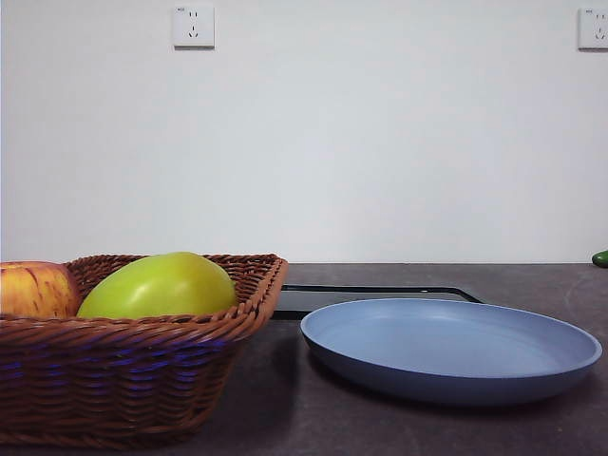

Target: Take the lemon from the basket,put the lemon in the plate,hand out the plate

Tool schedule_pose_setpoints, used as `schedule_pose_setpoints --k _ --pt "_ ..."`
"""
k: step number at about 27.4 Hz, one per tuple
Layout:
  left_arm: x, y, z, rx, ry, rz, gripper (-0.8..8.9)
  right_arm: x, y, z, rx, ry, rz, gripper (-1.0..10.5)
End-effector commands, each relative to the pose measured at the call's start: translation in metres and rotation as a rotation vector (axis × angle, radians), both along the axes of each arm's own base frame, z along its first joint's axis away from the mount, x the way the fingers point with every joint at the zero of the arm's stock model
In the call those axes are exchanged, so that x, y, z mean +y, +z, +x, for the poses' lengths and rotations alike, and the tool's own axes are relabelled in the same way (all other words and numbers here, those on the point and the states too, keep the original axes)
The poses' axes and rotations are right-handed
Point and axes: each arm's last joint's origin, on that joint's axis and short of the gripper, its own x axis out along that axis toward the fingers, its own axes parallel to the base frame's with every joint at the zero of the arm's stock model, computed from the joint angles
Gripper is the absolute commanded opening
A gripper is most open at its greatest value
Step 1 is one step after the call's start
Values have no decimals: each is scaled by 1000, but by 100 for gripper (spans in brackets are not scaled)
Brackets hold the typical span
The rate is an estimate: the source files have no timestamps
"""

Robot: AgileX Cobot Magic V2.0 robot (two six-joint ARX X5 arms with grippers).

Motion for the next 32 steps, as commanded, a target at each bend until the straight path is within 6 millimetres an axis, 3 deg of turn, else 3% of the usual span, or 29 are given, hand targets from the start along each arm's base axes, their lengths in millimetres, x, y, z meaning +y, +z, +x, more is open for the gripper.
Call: schedule_pose_setpoints --k 1,9,16,22,28,30,32 --pt "0 20 6 -32 -19 79 7 0 27 -1 -53 2 -85 3" --pt "0 64 35 -18 -84 171 6 1 84 19 7 32 -207 3" --pt "-4 83 72 81 -272 152 6 3 108 56 206 95 -357 3" --pt "-11 83 91 230 -372 199 6 7 101 86 452 277 -397 3" --pt "-24 74 100 330 -473 247 11 9 73 112 722 372 -386 60" --pt "-27 75 100 323 -479 257 93 10 66 120 771 381 -381 132" --pt "-29 74 101 337 -435 280 281 11 62 127 792 388 -379 230"
